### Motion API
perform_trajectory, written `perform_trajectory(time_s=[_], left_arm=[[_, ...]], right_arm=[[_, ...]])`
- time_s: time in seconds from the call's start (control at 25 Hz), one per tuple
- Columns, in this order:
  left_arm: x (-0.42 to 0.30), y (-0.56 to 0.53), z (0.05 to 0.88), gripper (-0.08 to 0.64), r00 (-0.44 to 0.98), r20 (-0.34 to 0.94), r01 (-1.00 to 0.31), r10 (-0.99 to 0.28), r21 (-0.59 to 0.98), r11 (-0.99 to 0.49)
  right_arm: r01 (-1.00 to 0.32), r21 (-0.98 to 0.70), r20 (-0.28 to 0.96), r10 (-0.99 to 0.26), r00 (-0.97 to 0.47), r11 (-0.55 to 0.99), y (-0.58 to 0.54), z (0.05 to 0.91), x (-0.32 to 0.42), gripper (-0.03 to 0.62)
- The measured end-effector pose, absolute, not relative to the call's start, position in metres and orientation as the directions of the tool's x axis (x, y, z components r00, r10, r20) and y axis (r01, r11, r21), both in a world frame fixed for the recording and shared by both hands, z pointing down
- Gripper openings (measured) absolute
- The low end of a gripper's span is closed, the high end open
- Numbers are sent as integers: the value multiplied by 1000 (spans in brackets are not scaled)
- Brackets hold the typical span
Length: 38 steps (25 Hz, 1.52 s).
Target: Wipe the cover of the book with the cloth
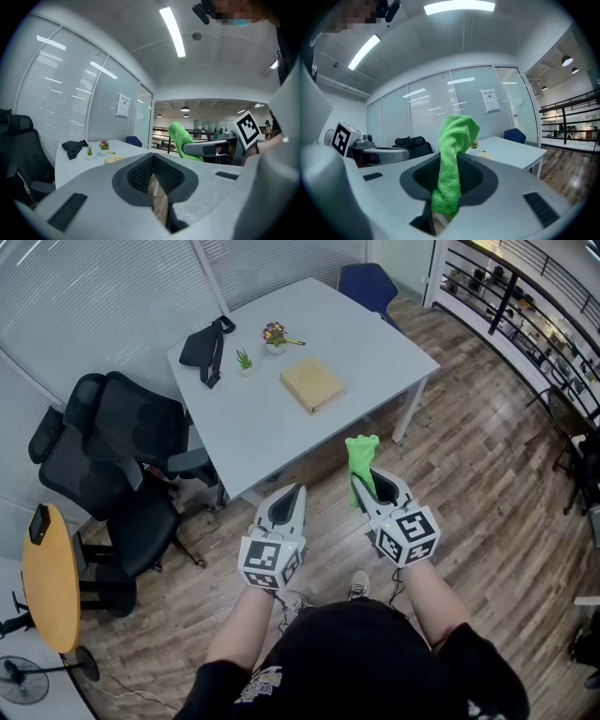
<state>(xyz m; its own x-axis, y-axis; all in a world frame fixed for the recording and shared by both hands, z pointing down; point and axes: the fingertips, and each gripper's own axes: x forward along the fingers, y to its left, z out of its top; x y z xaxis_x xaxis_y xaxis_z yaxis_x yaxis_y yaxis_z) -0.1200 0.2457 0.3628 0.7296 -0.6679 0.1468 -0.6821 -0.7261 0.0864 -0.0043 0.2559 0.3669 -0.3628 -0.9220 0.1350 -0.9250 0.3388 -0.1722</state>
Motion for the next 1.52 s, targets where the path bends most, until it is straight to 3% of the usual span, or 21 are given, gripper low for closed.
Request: perform_trajectory(time_s=[0.88, 0.92, 1.0, 1.52], left_arm=[[-111, 249, 357, 8, 687, 135, -725, -714, 69, -685], [-110, 248, 356, 15, 678, 132, -734, -723, 67, -676], [-106, 246, 354, 104, 664, 127, -747, -737, 66, -662], [-58, 246, 353, 193, 619, 130, -784, -774, 40, -620]], right_arm=[[-910, -175, 82, -916, -393, 375, 261, 362, 11, 101], [-908, -178, 79, -915, -396, 378, 260, 361, 14, 101], [-904, -179, 73, -911, -406, 388, 259, 359, 20, 101], [-895, -165, 59, -902, -428, 414, 265, 351, 83, 101]])
